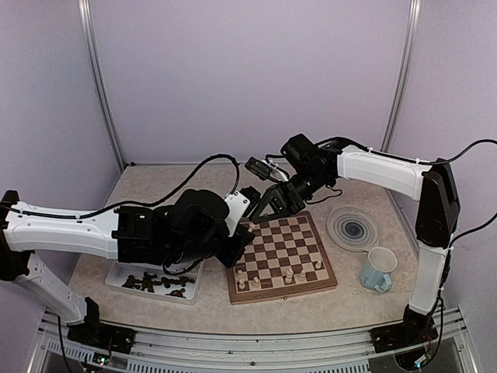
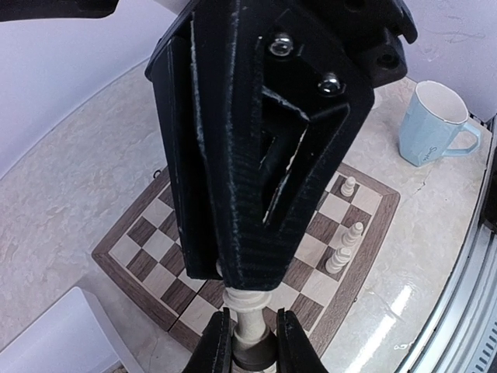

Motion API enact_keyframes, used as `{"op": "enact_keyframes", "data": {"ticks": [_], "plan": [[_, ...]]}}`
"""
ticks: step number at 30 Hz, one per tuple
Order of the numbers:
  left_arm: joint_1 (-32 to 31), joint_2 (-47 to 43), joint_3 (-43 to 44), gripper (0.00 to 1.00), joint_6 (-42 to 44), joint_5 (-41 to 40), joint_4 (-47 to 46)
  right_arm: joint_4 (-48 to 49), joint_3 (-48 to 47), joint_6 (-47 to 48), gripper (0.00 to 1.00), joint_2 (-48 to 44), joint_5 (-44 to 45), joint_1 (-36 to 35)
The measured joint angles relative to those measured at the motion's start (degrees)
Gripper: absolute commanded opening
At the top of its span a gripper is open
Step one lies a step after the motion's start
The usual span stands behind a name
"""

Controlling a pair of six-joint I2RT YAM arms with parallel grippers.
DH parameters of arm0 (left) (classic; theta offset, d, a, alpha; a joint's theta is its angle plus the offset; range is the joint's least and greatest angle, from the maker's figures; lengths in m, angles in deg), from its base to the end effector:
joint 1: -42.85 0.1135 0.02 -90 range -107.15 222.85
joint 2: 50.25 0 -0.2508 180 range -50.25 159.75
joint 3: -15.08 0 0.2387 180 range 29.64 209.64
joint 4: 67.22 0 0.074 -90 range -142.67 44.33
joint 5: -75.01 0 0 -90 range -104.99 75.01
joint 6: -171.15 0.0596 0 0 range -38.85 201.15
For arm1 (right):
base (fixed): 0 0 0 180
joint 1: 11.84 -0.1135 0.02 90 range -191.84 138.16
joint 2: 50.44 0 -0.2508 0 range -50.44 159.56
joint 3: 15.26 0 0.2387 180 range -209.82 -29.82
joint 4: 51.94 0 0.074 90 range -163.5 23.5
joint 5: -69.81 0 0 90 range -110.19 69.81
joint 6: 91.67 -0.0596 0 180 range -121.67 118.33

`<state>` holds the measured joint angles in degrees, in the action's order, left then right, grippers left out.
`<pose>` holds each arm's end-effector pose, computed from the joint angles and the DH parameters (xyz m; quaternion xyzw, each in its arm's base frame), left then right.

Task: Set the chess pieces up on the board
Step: Pass from the left arm to the right, then place the queen at d1.

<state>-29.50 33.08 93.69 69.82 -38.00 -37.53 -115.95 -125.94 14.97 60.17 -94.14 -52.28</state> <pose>0.1238 -0.3122 0.2701 0.3600 0.7940 -0.1734 0.4581 0.2572 0.2944 0.2673 -0.4910 0.6190 0.6105 0.0554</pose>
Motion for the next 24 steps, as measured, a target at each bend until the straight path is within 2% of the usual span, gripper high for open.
{"op": "enact_keyframes", "data": {"ticks": [2,3,6,9,16,21,24], "plan": [[0.0,0.0,0.0,0.06,0.1,-0.2,0.1,-0.1,-0.2,0.0,0.00,0.0,0.1,0.0],[0.0,0.0,0.0,0.10,0.1,-0.3,0.1,0.0,-0.2,0.2,0.00,0.0,0.2,-0.1],[0.0,0.0,0.0,0.32,0.0,-0.7,0.1,0.0,-0.4,0.4,0.00,0.0,0.7,-0.1],[0.0,0.0,-0.1,0.44,-0.2,-1.9,-0.1,0.0,-0.4,1.1,0.00,0.0,2.7,-0.1],[0.0,-0.4,-2.2,0.48,-2.1,-4.0,-0.2,0.3,0.6,4.3,0.00,-1.4,12.2,0.7],[1.0,-4.5,-7.6,0.49,-4.0,-3.1,-0.7,2.8,9.0,8.0,0.00,-7.8,22.6,1.3],[3.9,-9.2,-11.3,0.49,-5.8,-1.1,-2.3,3.7,14.1,10.6,0.00,-11.1,28.7,1.2]]}}
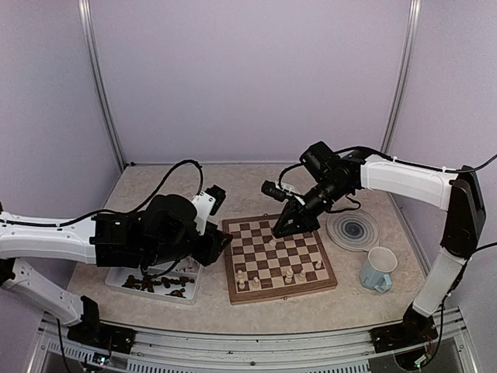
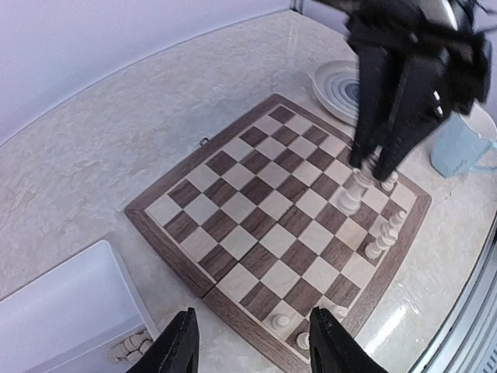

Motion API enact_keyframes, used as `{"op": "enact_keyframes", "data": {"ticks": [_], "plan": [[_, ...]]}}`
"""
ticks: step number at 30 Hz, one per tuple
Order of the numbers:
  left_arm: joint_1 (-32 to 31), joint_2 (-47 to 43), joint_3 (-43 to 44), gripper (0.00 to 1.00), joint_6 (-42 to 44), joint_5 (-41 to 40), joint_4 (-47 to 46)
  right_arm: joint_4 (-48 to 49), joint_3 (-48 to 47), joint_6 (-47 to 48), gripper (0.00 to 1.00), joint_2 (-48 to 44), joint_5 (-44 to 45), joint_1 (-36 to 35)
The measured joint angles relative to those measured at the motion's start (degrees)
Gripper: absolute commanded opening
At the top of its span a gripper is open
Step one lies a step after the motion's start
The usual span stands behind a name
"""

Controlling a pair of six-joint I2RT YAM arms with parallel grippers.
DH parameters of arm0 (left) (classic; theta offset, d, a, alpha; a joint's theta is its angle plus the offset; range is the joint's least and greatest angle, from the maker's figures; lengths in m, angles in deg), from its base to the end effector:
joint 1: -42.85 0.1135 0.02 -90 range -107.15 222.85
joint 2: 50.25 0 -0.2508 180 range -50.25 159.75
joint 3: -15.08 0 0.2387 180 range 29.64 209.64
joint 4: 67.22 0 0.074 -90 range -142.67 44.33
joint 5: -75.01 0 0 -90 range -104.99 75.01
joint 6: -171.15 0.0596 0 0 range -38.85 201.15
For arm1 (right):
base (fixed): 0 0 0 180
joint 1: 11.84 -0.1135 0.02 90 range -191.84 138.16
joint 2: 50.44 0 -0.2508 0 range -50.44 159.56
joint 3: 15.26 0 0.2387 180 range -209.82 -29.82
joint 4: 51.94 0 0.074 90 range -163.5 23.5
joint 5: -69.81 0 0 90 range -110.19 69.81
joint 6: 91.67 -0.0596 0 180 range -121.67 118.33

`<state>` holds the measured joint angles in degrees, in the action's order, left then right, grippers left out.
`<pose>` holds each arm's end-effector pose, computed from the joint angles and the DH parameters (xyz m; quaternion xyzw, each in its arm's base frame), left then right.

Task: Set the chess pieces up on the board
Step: Place the queen at d1.

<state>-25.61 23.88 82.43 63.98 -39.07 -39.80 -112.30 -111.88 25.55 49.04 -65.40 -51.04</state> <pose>0.1308 -0.2651 0.2544 0.2861 0.8214 -0.1758 0.4610 0.2460 0.2552 0.2454 -0.5664 0.7026 0.3942 0.1736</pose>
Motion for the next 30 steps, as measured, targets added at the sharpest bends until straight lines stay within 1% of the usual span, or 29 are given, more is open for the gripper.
{"op": "enact_keyframes", "data": {"ticks": [6,10,23,30], "plan": [[7.4,-7.5,-3.7,0.49,-3.9,2.0,-4.3,2.5,8.2,3.6,0.00,-3.7,10.1,-1.8],[10.2,-8.5,-4.9,0.49,-6.4,2.7,-6.3,3.7,10.7,4.7,0.00,-4.5,14.3,-4.7],[11.5,-8.2,-5.3,0.49,-9.8,3.5,-7.3,7.0,13.6,6.1,0.00,-4.5,19.7,-11.5],[12.5,-8.1,-5.3,0.49,-10.0,4.0,-7.3,6.9,14.5,6.5,0.00,-3.8,20.2,-12.8]]}}
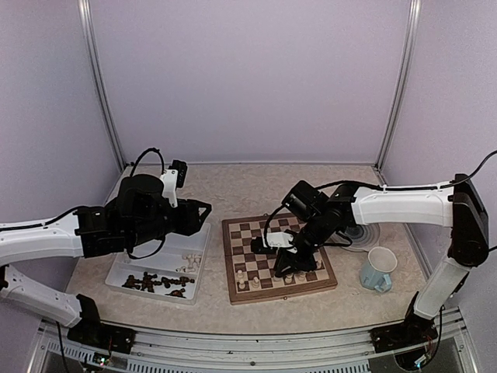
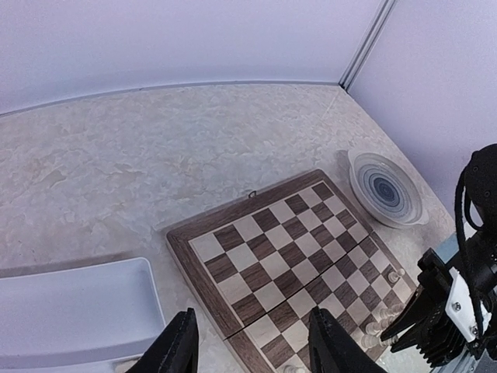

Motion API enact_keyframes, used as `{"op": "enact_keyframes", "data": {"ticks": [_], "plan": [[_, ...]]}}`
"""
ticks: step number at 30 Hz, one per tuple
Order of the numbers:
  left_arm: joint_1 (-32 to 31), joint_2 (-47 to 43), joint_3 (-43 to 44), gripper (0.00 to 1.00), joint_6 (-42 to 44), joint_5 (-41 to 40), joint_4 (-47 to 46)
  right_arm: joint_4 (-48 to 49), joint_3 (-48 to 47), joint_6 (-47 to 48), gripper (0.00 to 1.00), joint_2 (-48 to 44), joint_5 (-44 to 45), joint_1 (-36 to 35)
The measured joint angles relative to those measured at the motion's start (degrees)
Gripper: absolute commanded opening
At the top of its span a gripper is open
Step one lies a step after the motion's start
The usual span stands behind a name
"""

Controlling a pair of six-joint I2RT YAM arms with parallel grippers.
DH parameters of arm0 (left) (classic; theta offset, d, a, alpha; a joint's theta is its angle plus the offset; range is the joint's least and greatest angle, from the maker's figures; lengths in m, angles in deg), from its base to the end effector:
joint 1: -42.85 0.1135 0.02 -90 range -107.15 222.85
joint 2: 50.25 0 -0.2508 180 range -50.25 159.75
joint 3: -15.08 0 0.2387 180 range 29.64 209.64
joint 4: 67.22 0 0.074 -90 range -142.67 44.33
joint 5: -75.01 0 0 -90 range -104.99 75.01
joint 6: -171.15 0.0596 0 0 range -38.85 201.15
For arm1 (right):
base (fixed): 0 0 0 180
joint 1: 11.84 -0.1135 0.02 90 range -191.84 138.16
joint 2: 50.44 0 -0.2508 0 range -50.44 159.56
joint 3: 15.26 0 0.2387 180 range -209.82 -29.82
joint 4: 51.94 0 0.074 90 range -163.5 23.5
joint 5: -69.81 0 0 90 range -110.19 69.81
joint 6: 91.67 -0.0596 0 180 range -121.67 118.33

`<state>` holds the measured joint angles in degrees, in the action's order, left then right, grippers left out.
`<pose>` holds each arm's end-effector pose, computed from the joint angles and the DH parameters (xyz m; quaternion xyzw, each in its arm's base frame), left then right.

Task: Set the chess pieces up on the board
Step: Place the queen at d1, then pick up the chess pile from the storage box.

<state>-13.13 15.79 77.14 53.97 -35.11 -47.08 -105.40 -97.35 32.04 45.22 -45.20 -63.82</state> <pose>0.1708 -0.2164 0.2730 0.1135 0.8240 -0.2457 0.4978 0.1814 0.2729 0.1892 -0.6822 0.6722 0.2404 0.1582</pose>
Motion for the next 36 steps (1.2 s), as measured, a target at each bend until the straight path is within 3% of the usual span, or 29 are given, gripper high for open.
{"op": "enact_keyframes", "data": {"ticks": [14,30,36], "plan": [[1.0,0.8,-0.6,0.49,-0.2,0.6,0.1,0.0,0.0,0.0,0.06,2.5,0.0,0.0],[2.6,0.8,-1.7,0.49,-1.4,1.5,0.4,-0.3,-1.2,-1.6,0.34,3.6,0.6,0.0],[5.0,1.6,-0.8,0.48,-10.2,-3.4,10.2,-1.2,-6.6,-2.1,0.36,3.5,-1.5,0.1]]}}
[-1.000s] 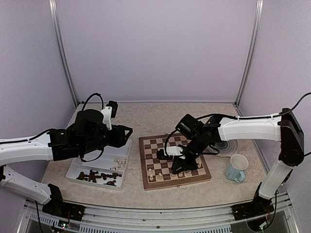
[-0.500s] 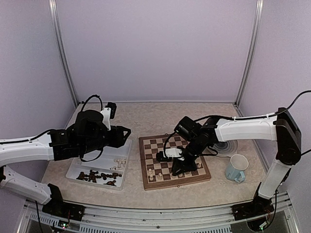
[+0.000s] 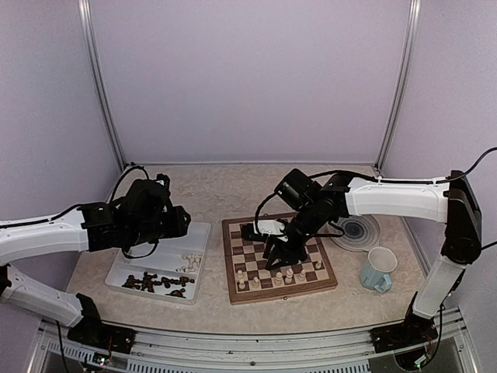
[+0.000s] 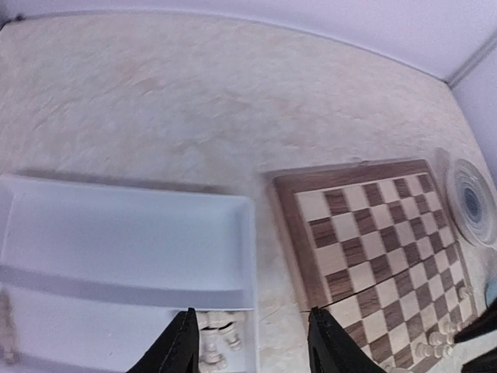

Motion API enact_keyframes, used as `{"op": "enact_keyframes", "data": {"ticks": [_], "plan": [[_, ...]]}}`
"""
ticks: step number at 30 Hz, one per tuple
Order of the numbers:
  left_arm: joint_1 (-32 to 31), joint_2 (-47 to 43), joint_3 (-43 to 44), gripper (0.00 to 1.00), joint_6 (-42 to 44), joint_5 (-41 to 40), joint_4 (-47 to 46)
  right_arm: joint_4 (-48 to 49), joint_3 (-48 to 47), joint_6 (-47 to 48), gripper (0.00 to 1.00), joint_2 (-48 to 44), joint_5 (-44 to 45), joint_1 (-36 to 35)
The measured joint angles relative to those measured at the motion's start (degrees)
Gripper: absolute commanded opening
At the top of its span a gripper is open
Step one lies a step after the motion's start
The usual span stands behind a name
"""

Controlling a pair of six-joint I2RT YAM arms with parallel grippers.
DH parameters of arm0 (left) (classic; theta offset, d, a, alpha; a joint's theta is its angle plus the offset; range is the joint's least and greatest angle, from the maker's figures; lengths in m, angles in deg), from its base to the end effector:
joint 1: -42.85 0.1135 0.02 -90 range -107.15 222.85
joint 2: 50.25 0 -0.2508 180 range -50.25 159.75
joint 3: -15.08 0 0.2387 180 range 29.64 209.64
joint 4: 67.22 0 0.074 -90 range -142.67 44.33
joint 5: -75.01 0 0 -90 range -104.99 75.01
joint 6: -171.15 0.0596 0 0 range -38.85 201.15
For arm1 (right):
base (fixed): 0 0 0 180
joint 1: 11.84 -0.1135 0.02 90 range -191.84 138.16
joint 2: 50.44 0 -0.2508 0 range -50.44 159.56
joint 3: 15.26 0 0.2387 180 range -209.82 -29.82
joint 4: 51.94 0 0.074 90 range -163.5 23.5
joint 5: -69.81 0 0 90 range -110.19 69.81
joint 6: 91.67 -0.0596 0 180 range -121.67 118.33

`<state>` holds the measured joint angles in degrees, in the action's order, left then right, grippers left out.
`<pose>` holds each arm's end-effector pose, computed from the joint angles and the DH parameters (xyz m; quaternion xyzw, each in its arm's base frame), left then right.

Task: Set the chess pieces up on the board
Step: Pick up the chess pile from the storage box.

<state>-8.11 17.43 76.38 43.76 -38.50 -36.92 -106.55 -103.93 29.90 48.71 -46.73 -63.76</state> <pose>0.1855 -0.1910 0.2421 0.0126 0.8796 -0.1755 0.4419 0.1938 0.2905 0.2022 -0.6697 0.6761 0.2577 0.1670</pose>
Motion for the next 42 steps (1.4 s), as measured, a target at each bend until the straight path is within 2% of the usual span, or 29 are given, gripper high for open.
{"op": "enact_keyframes", "data": {"ticks": [3,6,12,25,31,36,42], "plan": [[3.8,0.9,0.7,0.47,-8.4,-2.1,9.8,-0.1,-1.7,-0.1,0.36,-0.7,-1.1,0.6],[10.9,0.7,-0.7,0.47,-14.8,-1.8,17.7,-0.2,-2.1,-0.1,0.36,-1.5,-1.8,1.5],[22.3,-0.8,-6.9,0.51,-16.4,2.3,22.5,-0.2,-2.1,-0.2,0.36,-1.7,-2.2,2.7],[32.8,7.8,-7.5,0.52,-10.2,5.5,19.2,0.2,0.2,-0.4,0.36,-5.0,-2.1,3.2],[34.4,10.6,-8.8,0.50,-8.6,6.6,16.0,0.5,1.0,-0.5,0.36,-5.1,-2.1,3.3],[35.0,14.5,-9.5,0.39,-7.9,7.6,12.7,0.7,1.1,-0.6,0.35,-5.1,-2.1,3.3],[35.2,14.2,-10.7,0.29,-7.4,6.8,10.2,0.9,1.6,-0.6,0.35,-5.1,-1.9,3.3]]}}
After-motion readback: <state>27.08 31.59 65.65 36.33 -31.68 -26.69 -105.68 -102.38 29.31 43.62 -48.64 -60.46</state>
